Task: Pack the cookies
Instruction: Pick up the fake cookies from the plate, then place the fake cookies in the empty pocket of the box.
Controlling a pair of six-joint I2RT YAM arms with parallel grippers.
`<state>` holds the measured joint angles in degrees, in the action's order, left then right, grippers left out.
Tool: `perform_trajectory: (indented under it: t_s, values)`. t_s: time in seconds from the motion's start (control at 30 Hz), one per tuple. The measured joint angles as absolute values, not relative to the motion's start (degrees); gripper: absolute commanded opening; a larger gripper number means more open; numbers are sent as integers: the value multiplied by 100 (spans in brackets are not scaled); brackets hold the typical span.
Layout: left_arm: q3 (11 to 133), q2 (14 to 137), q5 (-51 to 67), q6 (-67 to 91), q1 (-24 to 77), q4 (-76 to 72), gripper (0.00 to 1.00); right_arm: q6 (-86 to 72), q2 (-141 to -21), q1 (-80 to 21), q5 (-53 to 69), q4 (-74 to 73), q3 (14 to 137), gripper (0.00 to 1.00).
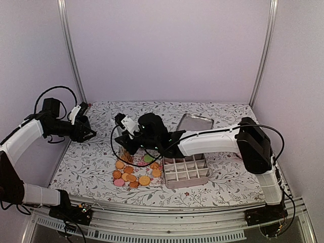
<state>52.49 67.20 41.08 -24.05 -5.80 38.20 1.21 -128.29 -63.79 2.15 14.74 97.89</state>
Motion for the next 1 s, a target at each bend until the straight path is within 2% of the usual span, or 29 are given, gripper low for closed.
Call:
perform_trajectory:
  t_s: [0.07,0.57,1.0]
  values:
    - [5249,6720,4108,-2405,-580,3820,67,104,-12737,-6344,209,1505,9666,0]
    - [5168,6764,4047,-2401,-580,3719,67,-239,-11815,-6064,200,1520,8648,0]
    - [5168,6860,4093,-2379,-580,3693,67,-305,-9778,-5881,-392,1850,6768,0]
